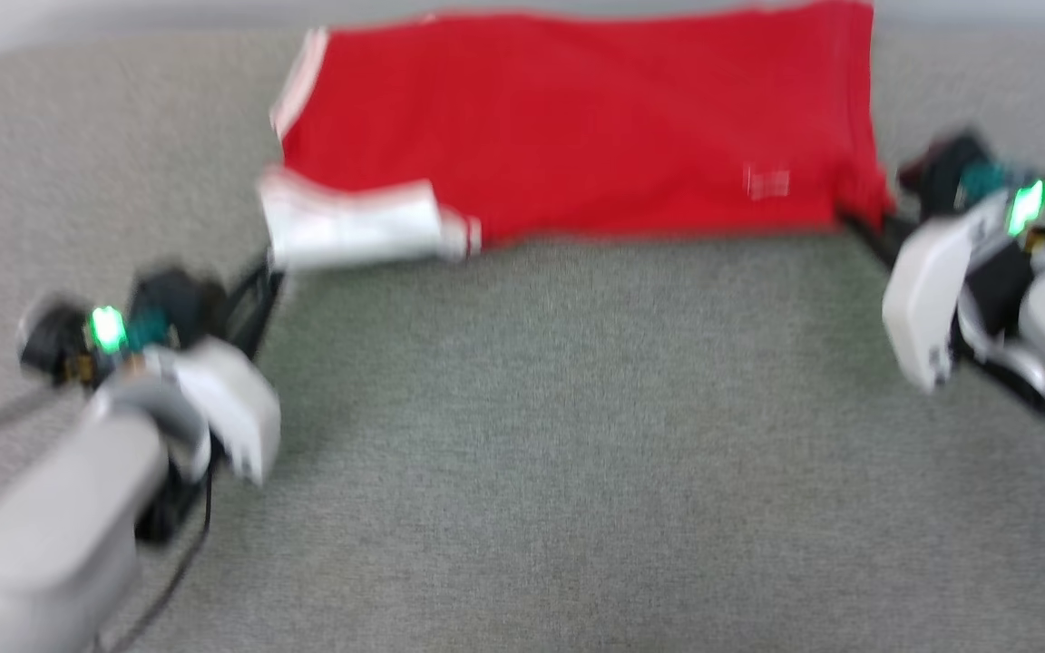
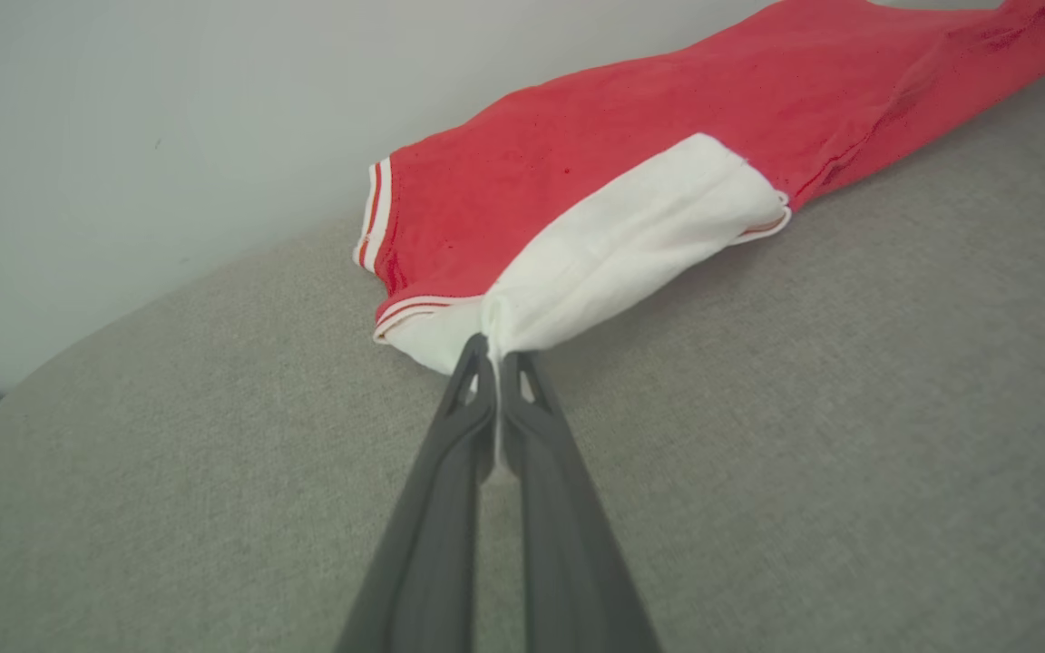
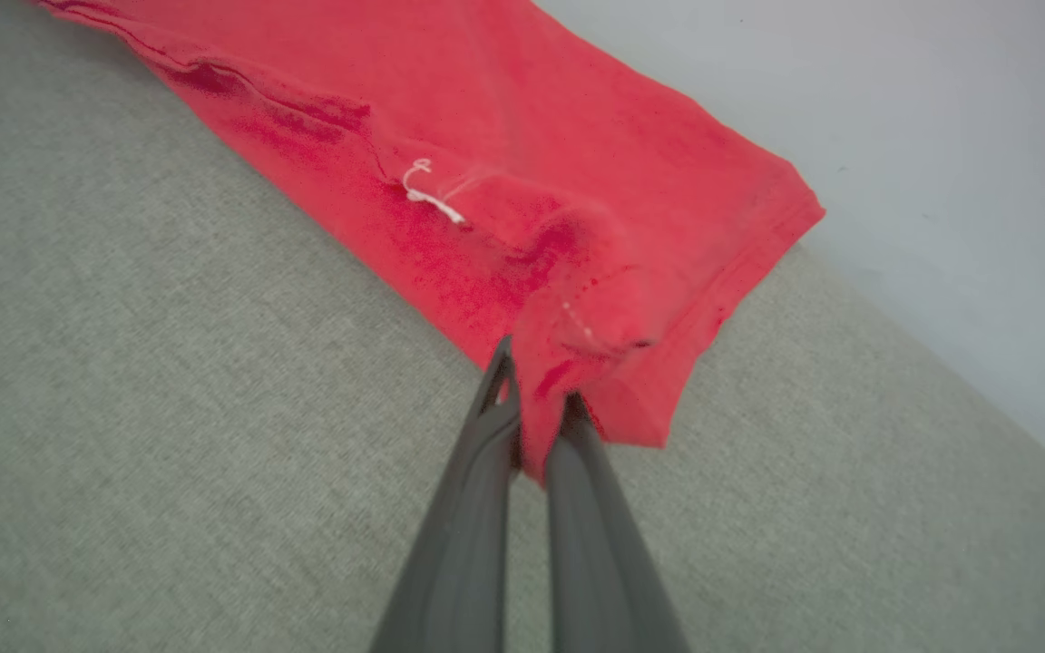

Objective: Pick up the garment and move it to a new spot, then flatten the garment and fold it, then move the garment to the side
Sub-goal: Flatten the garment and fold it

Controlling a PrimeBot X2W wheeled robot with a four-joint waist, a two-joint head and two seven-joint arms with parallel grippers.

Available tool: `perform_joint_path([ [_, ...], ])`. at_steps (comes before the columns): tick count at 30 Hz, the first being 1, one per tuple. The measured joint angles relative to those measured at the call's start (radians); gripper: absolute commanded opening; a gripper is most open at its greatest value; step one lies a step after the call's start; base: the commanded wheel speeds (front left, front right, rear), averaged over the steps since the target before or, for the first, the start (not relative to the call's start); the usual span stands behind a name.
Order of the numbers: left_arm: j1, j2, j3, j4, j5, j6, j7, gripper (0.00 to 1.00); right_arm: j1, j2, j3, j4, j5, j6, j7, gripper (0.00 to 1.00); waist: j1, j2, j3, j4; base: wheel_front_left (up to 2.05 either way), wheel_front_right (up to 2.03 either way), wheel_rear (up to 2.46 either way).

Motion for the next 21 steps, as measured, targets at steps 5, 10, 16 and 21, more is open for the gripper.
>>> perform_joint_path([
  [5, 0.205, 0.065, -0.035, -0.155, -0.051, 0.072, 0.047, 0.00, 0.134, -0.070, 0.028, -0.086, 0.045, 0.000, 0.016, 0.00, -0.0001, 0.0000, -0.083, 0.000, 0.00, 0.00, 0.00],
  [10, 0.374, 0.123, -0.078, -0.305, -0.093, 0.136, 0.099, 0.00, 0.286, -0.135, 0.036, -0.160, 0.077, 0.000, 0.028, 0.00, -0.0002, 0.0000, -0.166, 0.002, 0.00, 0.00, 0.00],
  [16, 0.532, 0.167, -0.127, -0.443, -0.128, 0.207, 0.132, 0.00, 0.485, -0.216, 0.000, -0.243, 0.114, 0.000, 0.034, 0.00, -0.0003, 0.0000, -0.255, 0.010, 0.00, 0.00, 0.00],
  [21, 0.637, 0.191, -0.159, -0.516, -0.163, 0.255, 0.150, 0.00, 0.641, -0.273, -0.053, -0.316, 0.128, 0.000, 0.058, 0.00, -0.0003, 0.0000, -0.306, 0.015, 0.00, 0.00, 0.00],
])
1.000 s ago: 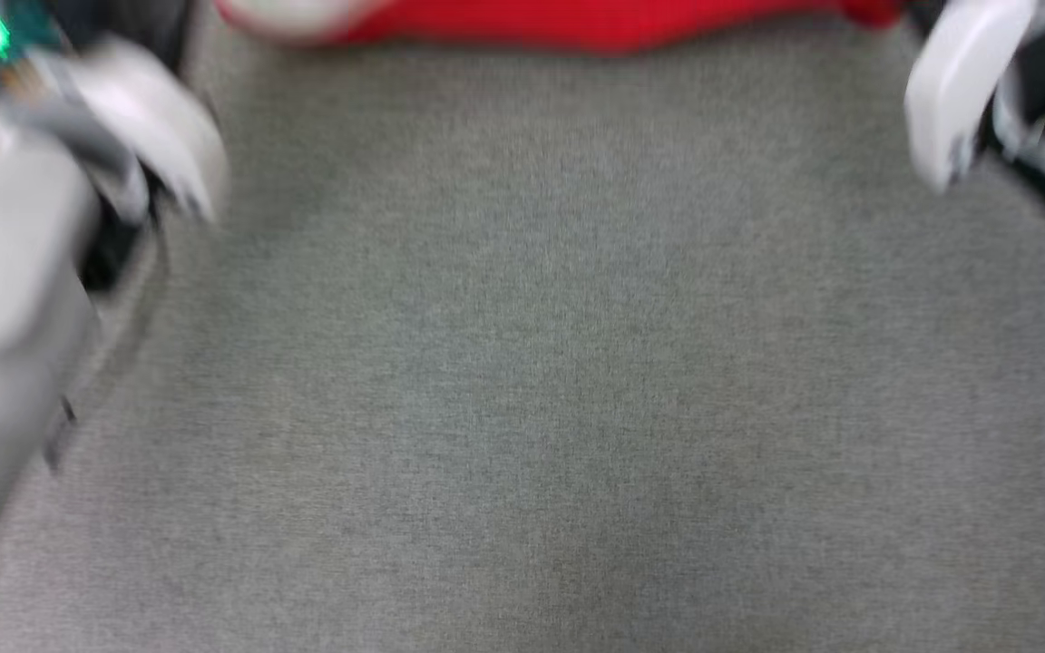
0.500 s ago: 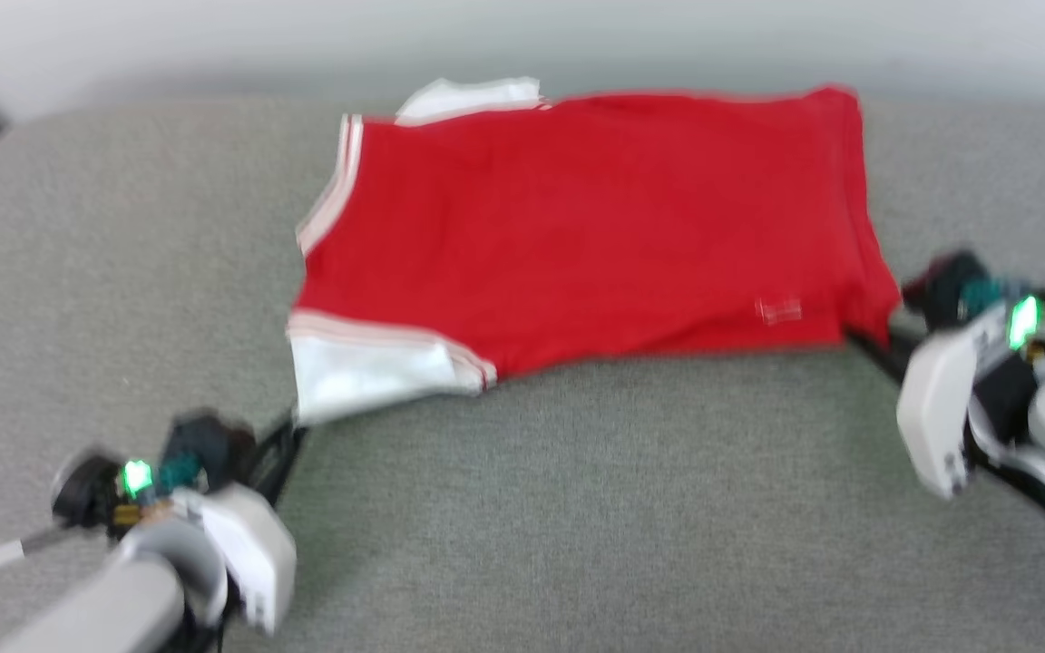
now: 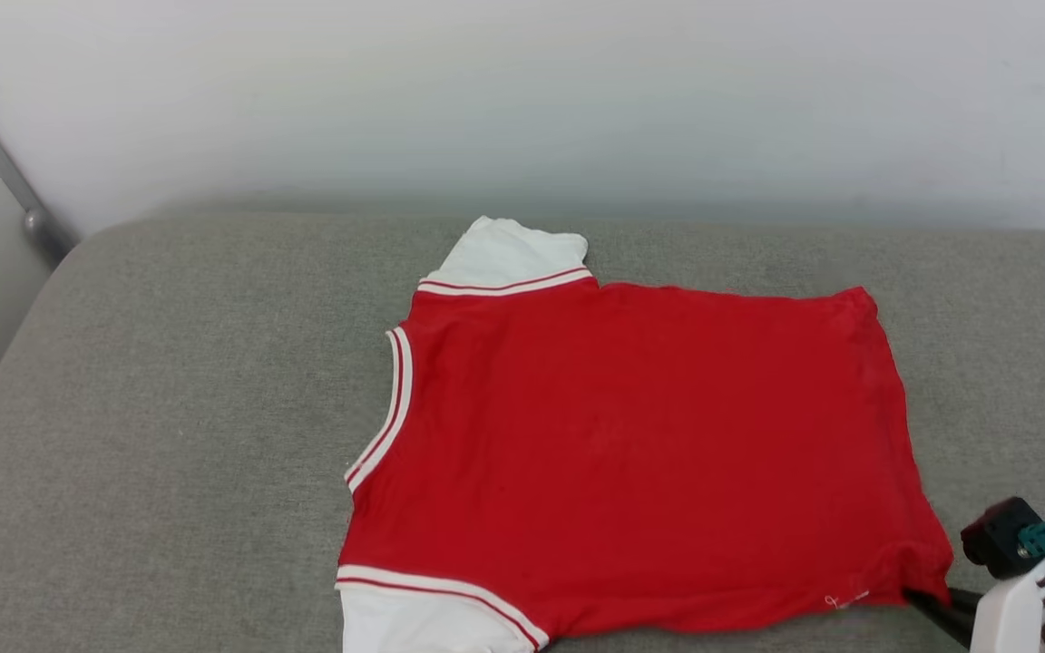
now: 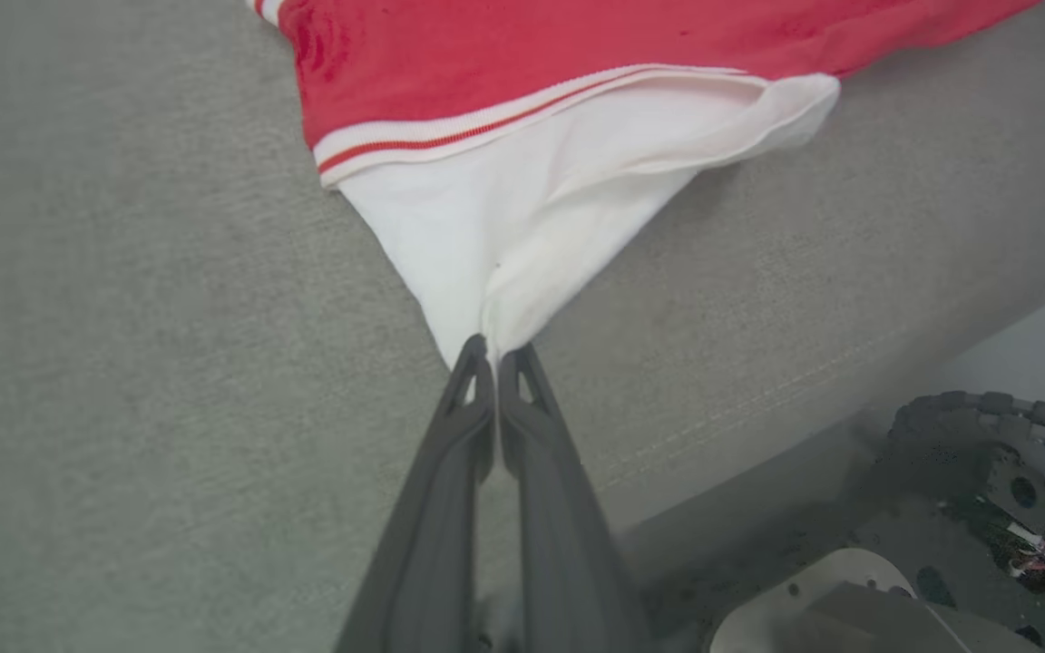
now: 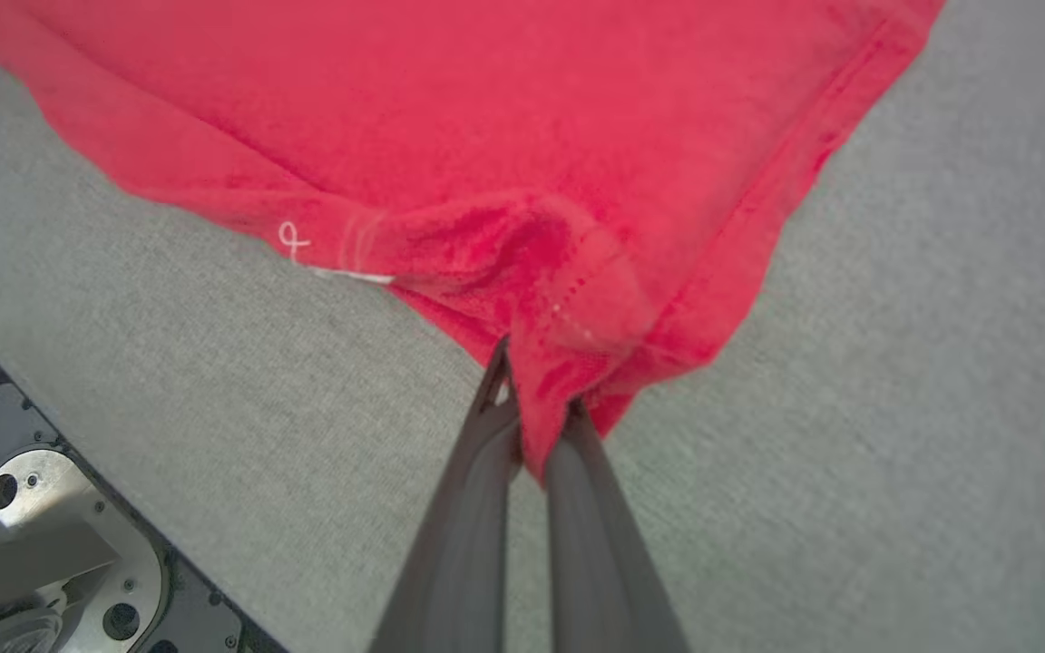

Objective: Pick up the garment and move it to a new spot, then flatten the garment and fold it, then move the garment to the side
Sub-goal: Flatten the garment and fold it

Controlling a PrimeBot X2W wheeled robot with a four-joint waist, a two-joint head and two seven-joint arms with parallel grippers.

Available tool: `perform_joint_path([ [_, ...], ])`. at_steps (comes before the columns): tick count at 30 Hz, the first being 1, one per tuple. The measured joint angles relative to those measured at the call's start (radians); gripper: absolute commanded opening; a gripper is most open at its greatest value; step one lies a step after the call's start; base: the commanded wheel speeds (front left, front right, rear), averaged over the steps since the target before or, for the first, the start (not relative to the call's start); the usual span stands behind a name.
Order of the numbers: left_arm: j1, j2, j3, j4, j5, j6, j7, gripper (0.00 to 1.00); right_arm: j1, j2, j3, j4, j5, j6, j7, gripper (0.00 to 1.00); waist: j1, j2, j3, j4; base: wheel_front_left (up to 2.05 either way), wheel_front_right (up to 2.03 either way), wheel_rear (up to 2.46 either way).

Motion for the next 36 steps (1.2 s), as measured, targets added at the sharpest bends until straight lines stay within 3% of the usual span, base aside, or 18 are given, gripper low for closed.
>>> perform_joint_path([
  [7, 0.066, 0.007, -0.046, -0.048, -0.016, 0.017, 0.033, 0.00, 0.159, -0.017, -0.115, -0.053, -0.016, 0.000, 0.047, 0.00, 0.0001, 0.0000, -0.028, 0.002, 0.00, 0.00, 0.00],
  [14, 0.037, 0.011, -0.041, -0.040, -0.001, 0.005, 0.042, 0.00, 0.227, 0.021, -0.244, -0.087, -0.064, 0.000, 0.083, 0.00, 0.0002, 0.0000, -0.033, 0.002, 0.00, 0.00, 0.00],
  [22, -0.131, 0.023, -0.003, 0.016, 0.069, -0.057, 0.057, 0.00, 0.237, 0.069, -0.393, -0.142, -0.109, 0.000, 0.119, 0.00, 0.0003, 0.0000, -0.019, 0.001, 0.00, 0.00, 0.00],
  [36, -0.467, -0.044, 0.051, 0.174, 0.158, -0.202, 0.110, 0.00, 0.162, 0.119, -0.538, -0.236, -0.193, 0.000, 0.202, 0.00, 0.0005, 0.0000, 0.125, -0.033, 0.00, 0.00, 0.00],
])
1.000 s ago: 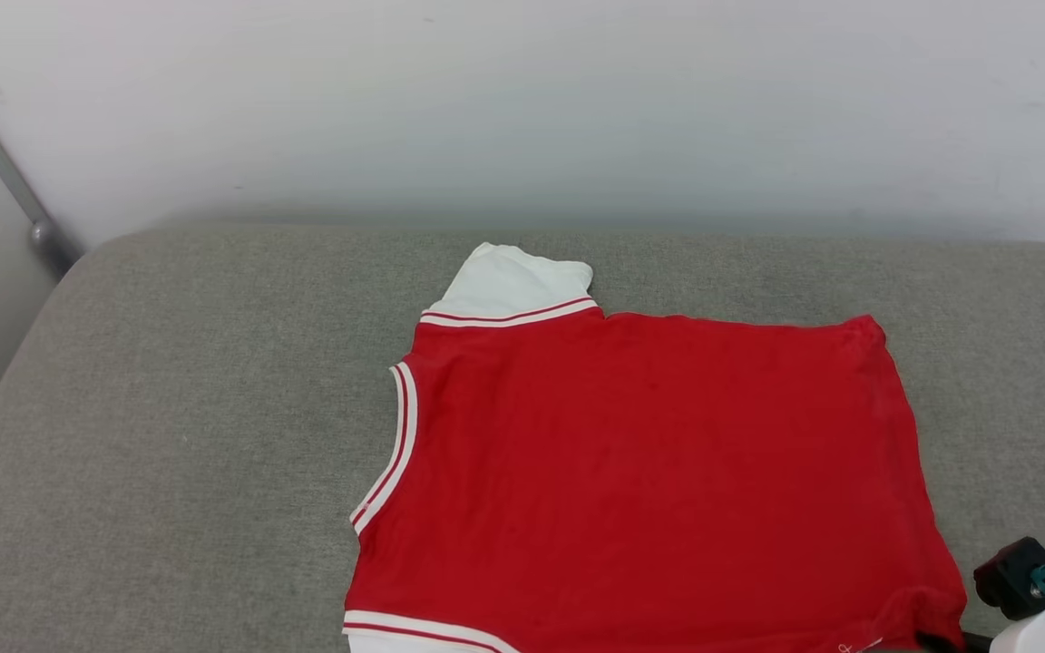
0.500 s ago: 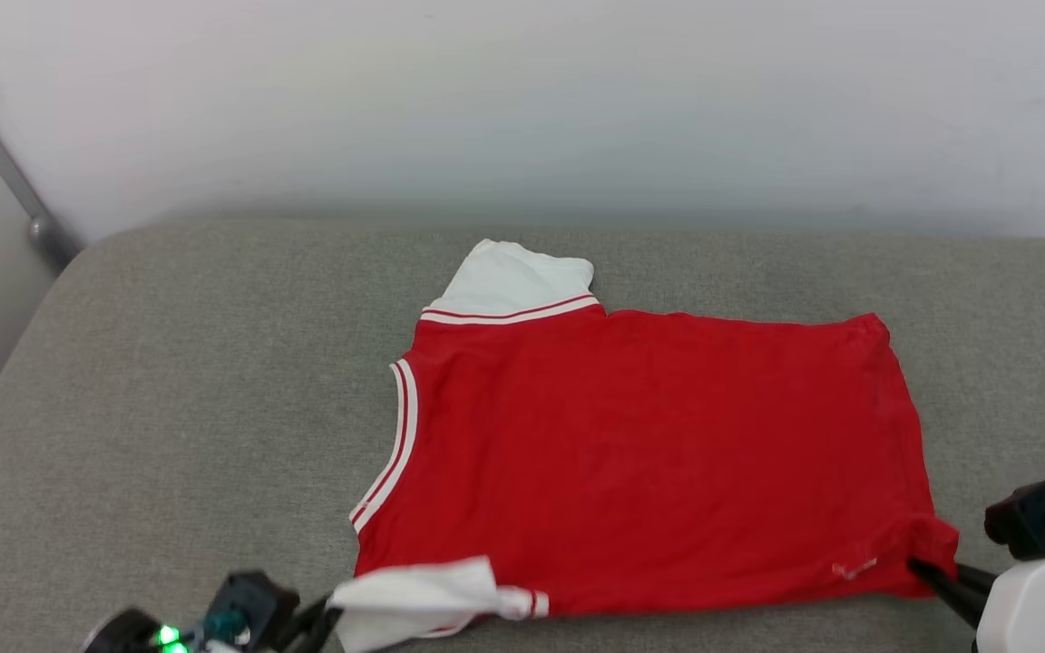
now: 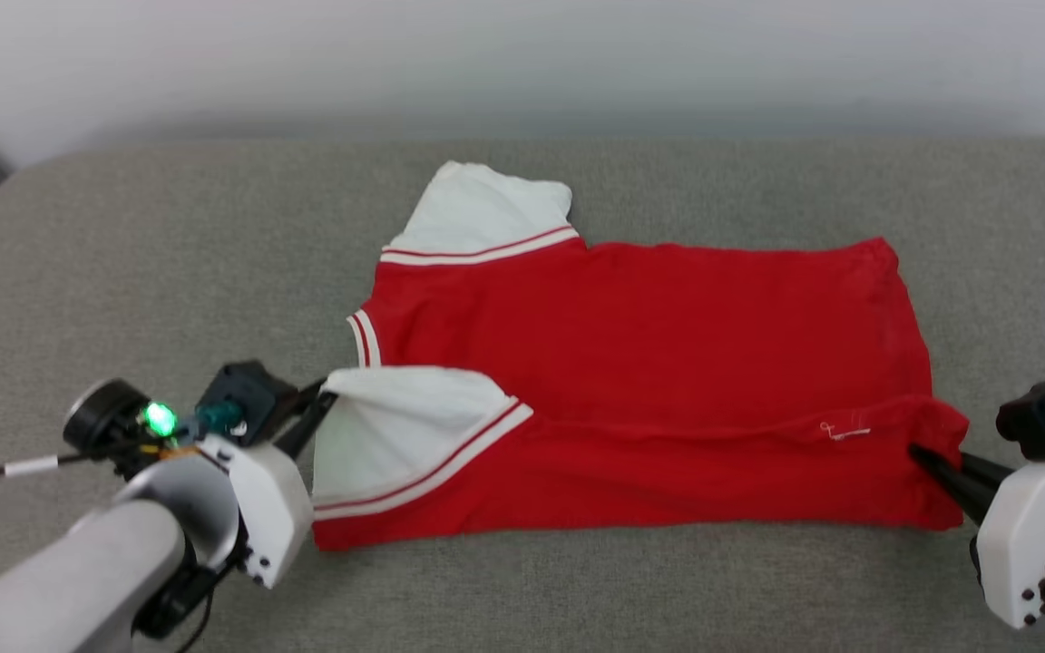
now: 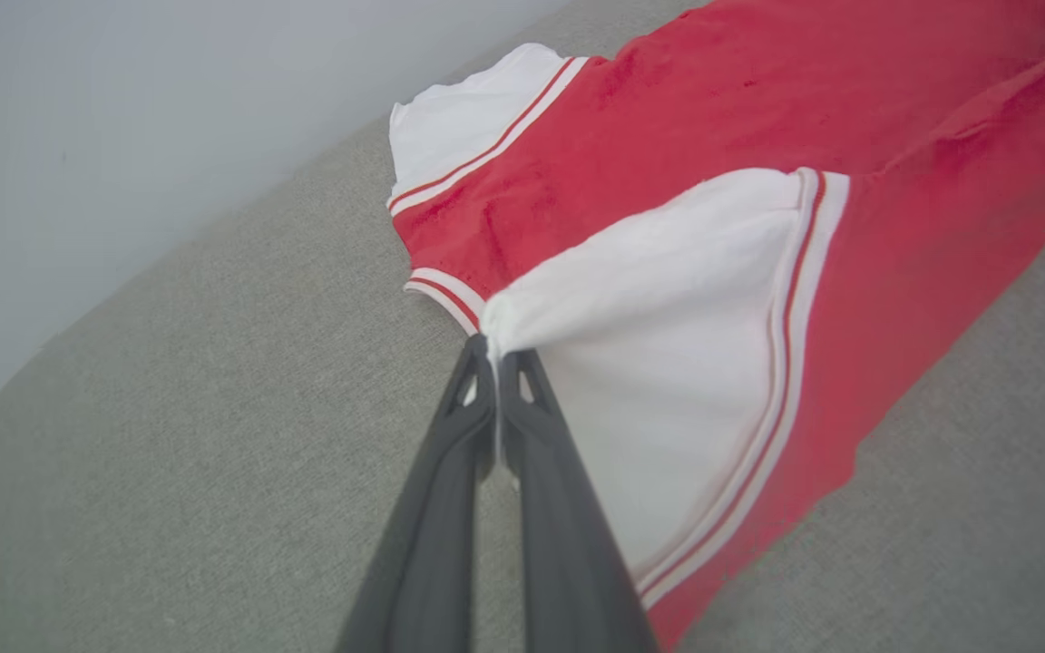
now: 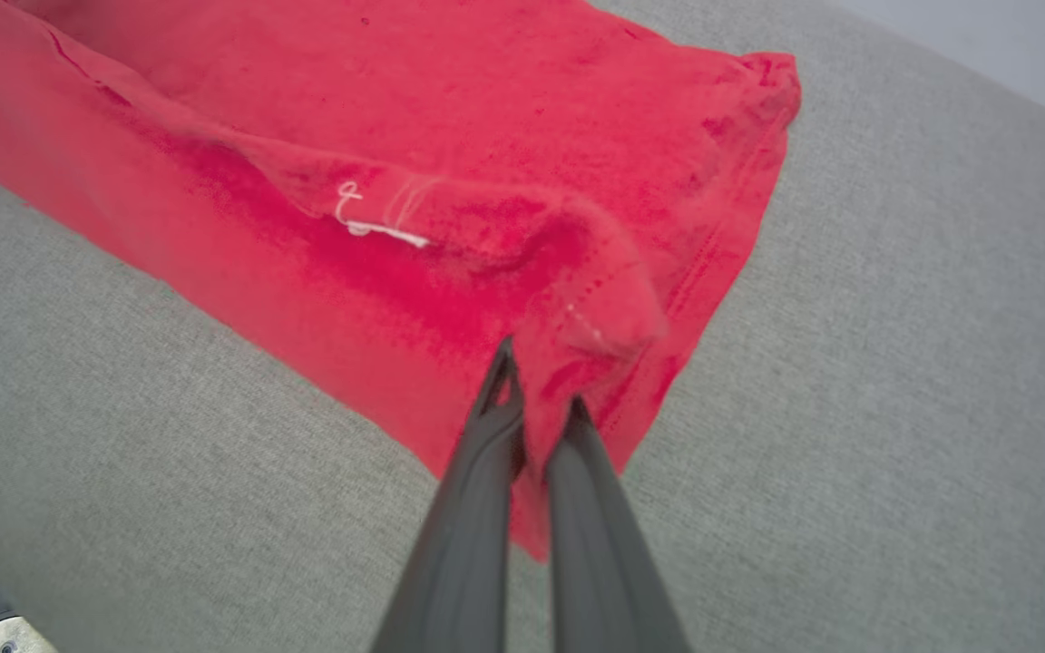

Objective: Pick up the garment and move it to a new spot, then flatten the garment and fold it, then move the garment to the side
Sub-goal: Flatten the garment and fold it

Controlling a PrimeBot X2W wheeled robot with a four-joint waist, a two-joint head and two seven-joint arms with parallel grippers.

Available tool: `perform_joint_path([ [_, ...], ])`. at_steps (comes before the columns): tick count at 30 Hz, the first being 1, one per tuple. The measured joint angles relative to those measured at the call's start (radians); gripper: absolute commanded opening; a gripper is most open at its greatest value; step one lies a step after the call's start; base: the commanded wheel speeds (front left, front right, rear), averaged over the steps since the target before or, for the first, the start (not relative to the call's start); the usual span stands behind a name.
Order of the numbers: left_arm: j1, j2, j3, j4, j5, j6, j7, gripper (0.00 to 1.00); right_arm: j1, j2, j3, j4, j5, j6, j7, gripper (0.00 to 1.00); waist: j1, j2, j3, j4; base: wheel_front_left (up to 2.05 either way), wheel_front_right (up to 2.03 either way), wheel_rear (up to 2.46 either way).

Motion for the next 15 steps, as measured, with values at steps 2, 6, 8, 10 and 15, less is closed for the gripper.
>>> perform_joint_path([
  [2, -0.043, -0.011, 0.002, 0.033, 0.010, -0.023, 0.006, 0.00, -0.020, 0.004, -0.011, -0.007, -0.010, 0.000, 0.015, 0.00, 0.0000, 0.0000, 0.029, -0.006, 0.00, 0.00, 0.00],
  [6, -0.108, -0.035, 0.000, 0.102, 0.022, -0.066, 0.021, 0.00, -0.061, 0.018, -0.021, -0.006, -0.031, 0.000, 0.050, 0.00, 0.0001, 0.0000, 0.088, -0.020, 0.00, 0.00, 0.00],
  [8, -0.132, -0.042, -0.004, 0.139, 0.032, -0.086, 0.025, 0.00, -0.082, 0.030, -0.020, 0.002, -0.042, 0.000, 0.066, 0.00, 0.0001, 0.0000, 0.115, -0.027, 0.00, 0.00, 0.00],
  [10, -0.150, -0.058, -0.009, 0.174, 0.035, -0.103, 0.025, 0.00, -0.101, 0.040, -0.012, 0.016, -0.057, 0.000, 0.083, 0.00, 0.0001, 0.0000, 0.141, -0.034, 0.00, 0.00, 0.00],
  [15, -0.173, -0.095, -0.033, 0.272, 0.038, -0.148, 0.026, 0.00, -0.142, 0.062, 0.016, 0.063, -0.075, 0.000, 0.114, 0.00, 0.0001, 0.0000, 0.192, -0.046, 0.00, 0.00, 0.00],
])
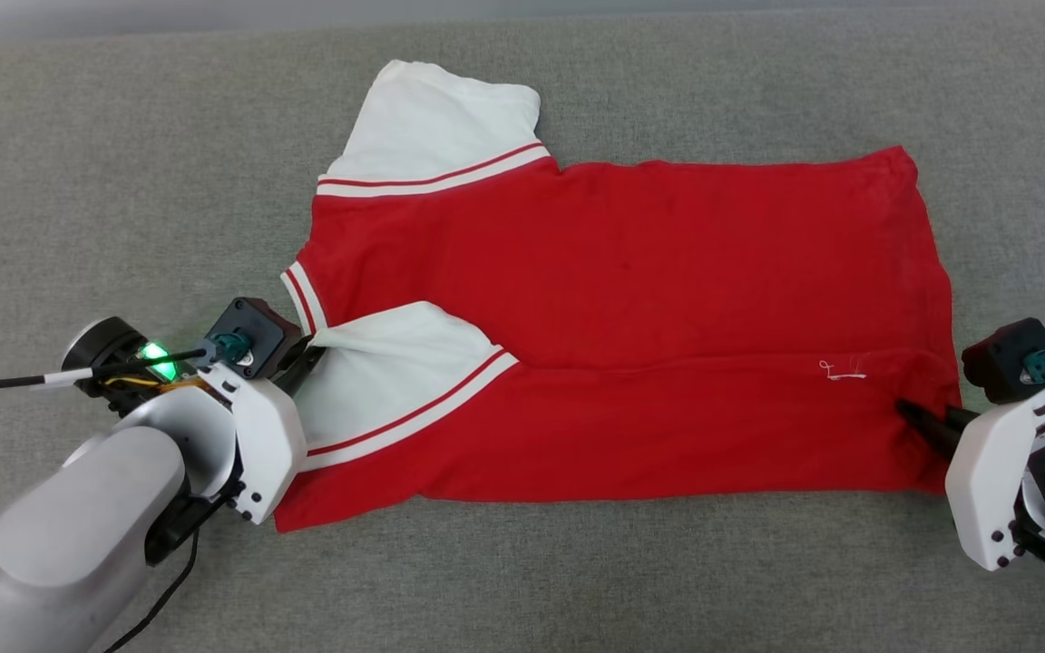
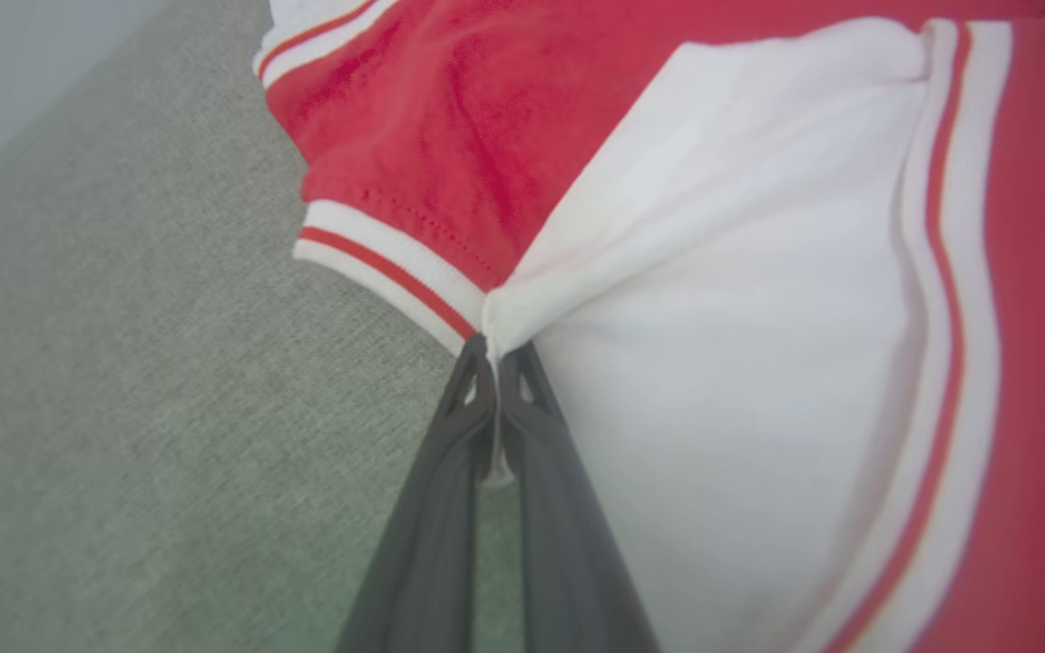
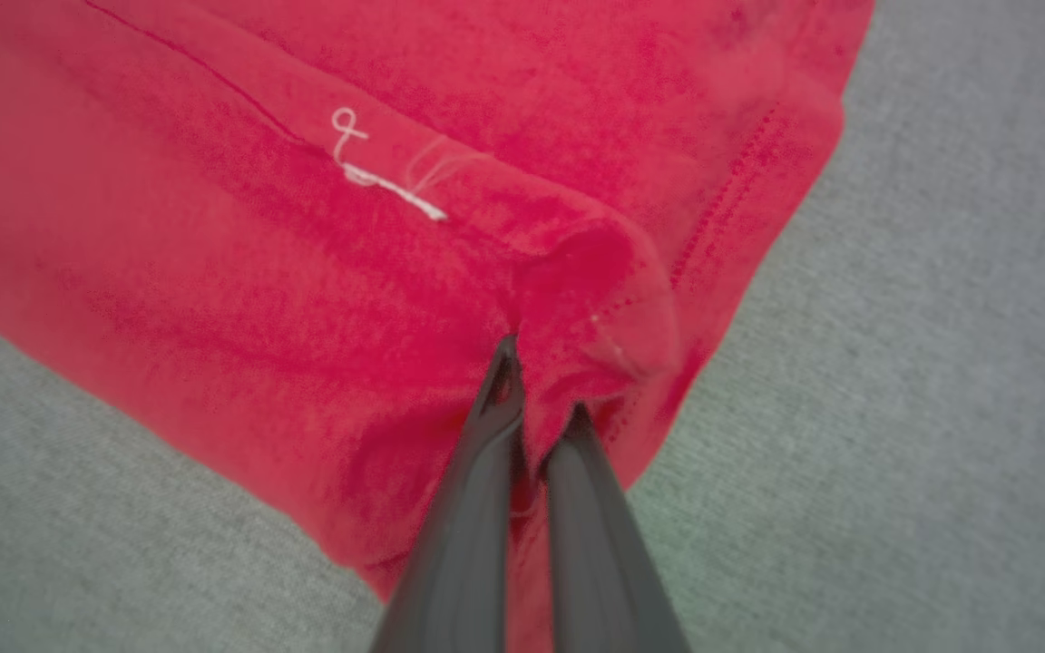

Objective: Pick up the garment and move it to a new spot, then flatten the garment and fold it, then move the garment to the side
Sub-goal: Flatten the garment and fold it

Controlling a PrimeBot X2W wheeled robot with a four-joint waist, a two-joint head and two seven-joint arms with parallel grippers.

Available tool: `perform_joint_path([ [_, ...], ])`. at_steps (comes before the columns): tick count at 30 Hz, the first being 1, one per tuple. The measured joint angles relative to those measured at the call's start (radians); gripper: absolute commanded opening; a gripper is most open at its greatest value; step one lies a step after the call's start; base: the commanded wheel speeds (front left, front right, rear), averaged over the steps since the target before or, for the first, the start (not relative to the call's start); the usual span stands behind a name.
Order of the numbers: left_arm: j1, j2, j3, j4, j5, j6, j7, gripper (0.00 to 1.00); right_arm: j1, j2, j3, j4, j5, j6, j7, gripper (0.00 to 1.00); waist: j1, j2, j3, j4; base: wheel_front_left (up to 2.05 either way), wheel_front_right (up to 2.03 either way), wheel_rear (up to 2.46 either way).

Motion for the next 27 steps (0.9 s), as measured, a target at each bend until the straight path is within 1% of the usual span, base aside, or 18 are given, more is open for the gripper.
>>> perform_joint_path([
  [6, -0.030, -0.046, -0.019, 0.113, 0.008, -0.047, -0.041, 0.00, -0.035, 0.013, 0.035, 0.039, -0.002, 0.000, -0.006, 0.00, 0.0000, 0.0000, 0.012, -0.005, 0.00, 0.00, 0.00],
  [7, -0.030, -0.056, -0.022, 0.128, 0.006, -0.050, -0.048, 0.00, -0.036, 0.017, 0.038, 0.045, 0.004, 0.000, -0.009, 0.07, 0.0000, 0.0000, 0.006, -0.005, 0.00, 0.00, 0.00],
  [8, -0.030, -0.064, -0.024, 0.144, 0.005, -0.054, -0.056, 0.21, -0.035, 0.019, 0.040, 0.050, 0.006, 0.000, -0.016, 0.45, 0.0000, 0.0000, -0.001, -0.004, 0.00, 0.00, 0.00],
  [9, -0.030, -0.071, -0.026, 0.158, 0.001, -0.058, -0.060, 0.84, -0.035, 0.020, 0.043, 0.053, 0.006, 0.000, -0.025, 1.00, 0.0000, 0.0000, -0.010, -0.003, 0.00, 0.00, 0.00],
  [10, -0.031, -0.077, -0.030, 0.169, 0.001, -0.059, -0.064, 1.00, -0.033, 0.021, 0.043, 0.055, 0.008, 0.000, -0.035, 1.00, 0.0000, 0.0000, -0.020, -0.002, 0.00, 0.00, 0.00],
  [13, -0.031, -0.084, -0.025, 0.184, -0.004, -0.064, -0.083, 1.00, -0.019, 0.022, 0.033, 0.054, 0.018, 0.000, -0.061, 1.00, -0.0001, 0.0000, -0.057, 0.003, 0.00, 0.00, 0.00],
  [15, -0.035, -0.081, -0.013, 0.183, -0.014, -0.056, -0.087, 1.00, -0.002, 0.019, 0.023, 0.051, 0.021, 0.000, -0.076, 1.00, 0.0000, 0.0000, -0.085, 0.006, 0.00, 0.00, 0.00],
  [18, -0.057, -0.064, -0.006, 0.150, -0.020, -0.052, -0.057, 1.00, 0.030, 0.010, 0.006, 0.045, 0.023, 0.000, -0.093, 1.00, -0.0001, 0.0000, -0.128, 0.014, 0.00, 0.00, 0.00],
  [22, -0.085, -0.029, 0.001, 0.086, -0.044, -0.051, 0.024, 1.00, 0.064, 0.008, -0.023, 0.040, 0.022, 0.000, -0.107, 1.00, -0.0002, 0.0000, -0.177, 0.025, 0.00, 0.00, 0.00],
  [24, -0.106, -0.015, 0.001, 0.056, -0.062, -0.052, 0.095, 1.00, 0.079, 0.011, -0.032, 0.037, 0.020, 0.000, -0.107, 1.00, -0.0002, 0.0000, -0.195, 0.031, 0.00, 0.00, 0.00],
  [27, -0.139, 0.007, -0.015, 0.013, -0.095, -0.059, 0.238, 1.00, 0.092, 0.022, -0.039, 0.032, 0.012, 0.000, -0.105, 1.00, -0.0002, 0.0000, -0.210, 0.037, 0.00, 0.00, 0.00],
])
